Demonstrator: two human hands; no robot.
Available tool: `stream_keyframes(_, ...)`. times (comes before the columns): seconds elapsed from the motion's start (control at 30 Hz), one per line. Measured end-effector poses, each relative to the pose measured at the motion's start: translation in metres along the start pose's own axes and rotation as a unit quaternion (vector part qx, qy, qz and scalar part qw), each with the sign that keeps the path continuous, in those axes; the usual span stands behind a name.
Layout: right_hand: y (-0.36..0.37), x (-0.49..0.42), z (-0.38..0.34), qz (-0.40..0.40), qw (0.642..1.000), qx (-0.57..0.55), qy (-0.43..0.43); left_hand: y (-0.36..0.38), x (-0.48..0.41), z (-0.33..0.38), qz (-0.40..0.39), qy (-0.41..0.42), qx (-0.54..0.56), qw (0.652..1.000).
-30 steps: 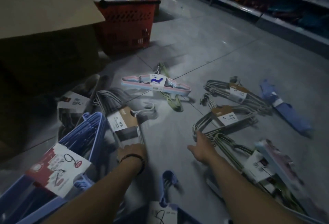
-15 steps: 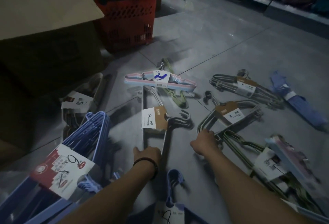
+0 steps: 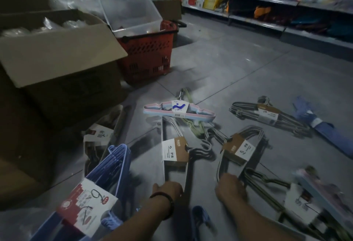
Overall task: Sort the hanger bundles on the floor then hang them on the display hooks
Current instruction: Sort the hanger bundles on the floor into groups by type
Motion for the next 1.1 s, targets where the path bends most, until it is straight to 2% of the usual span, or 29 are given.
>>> stream_keyframes(0.17, -0.064, 0.005, -0.013, 0.134, 0.984, -0.099, -0.06, -0.027, 0.021, -0.004, 0.057, 0.039, 0.139, 0.988)
stream_keyframes(0.33, -0.166, 0.029, -0.01, 0.261, 0.926, -0.223, -0.156, -0.044, 0.035, 0.001, 0.079, 0.088, 0.216, 0.969)
stream_keyframes(0.4, -0.194, 0.044, -0.003, 0.271, 0.891, -0.311, -0.191, -0.057, 0.039, 0.002, 0.093, 0.101, 0.236, 0.962)
stream_keyframes(0.5, -0.223, 0.067, 0.008, 0.254, 0.792, -0.502, -0.239, -0.075, 0.046, 0.001, 0.113, 0.123, 0.341, 0.925)
stream_keyframes(0.6, -0.252, 0.095, 0.008, 0.202, 0.729, -0.589, -0.283, -0.092, 0.058, -0.005, 0.137, 0.132, 0.449, 0.873)
stream_keyframes(0.73, -0.286, 0.138, -0.006, 0.096, 0.677, -0.646, -0.34, -0.13, 0.091, -0.02, 0.252, 0.143, 0.431, 0.855)
stream_keyframes(0.83, -0.291, 0.153, -0.015, 0.016, 0.639, -0.682, -0.356, -0.146, 0.111, -0.036, 0.26, 0.106, 0.531, 0.799)
stream_keyframes(0.9, -0.289, 0.158, -0.02, -0.037, 0.605, -0.707, -0.364, -0.141, 0.122, -0.04, 0.227, 0.042, 0.595, 0.769)
stream_keyframes(0.97, -0.287, 0.156, -0.024, -0.086, 0.565, -0.726, -0.383, -0.125, 0.132, -0.035, 0.155, 0.018, 0.657, 0.737)
stream_keyframes(1.0, -0.285, 0.155, -0.026, -0.112, 0.543, -0.731, -0.397, -0.117, 0.135, -0.03, 0.098, 0.024, 0.696, 0.711)
stream_keyframes(1.07, -0.279, 0.15, -0.032, -0.179, 0.496, -0.736, -0.425, -0.105, 0.141, -0.015, -0.03, 0.072, 0.773, 0.629)
stream_keyframes(1.1, -0.275, 0.149, -0.037, -0.217, 0.468, -0.736, -0.437, -0.104, 0.141, -0.009, -0.069, 0.104, 0.794, 0.594)
Point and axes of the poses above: each hand's wrist, its own x-axis away from the middle knuckle, its own y-axis out of the palm, z = x × y, the point moved 3 cm from there along -x, towards the middle knuckle, and after that the axes turned 12 degrees about -z, right-handed, at the moved point
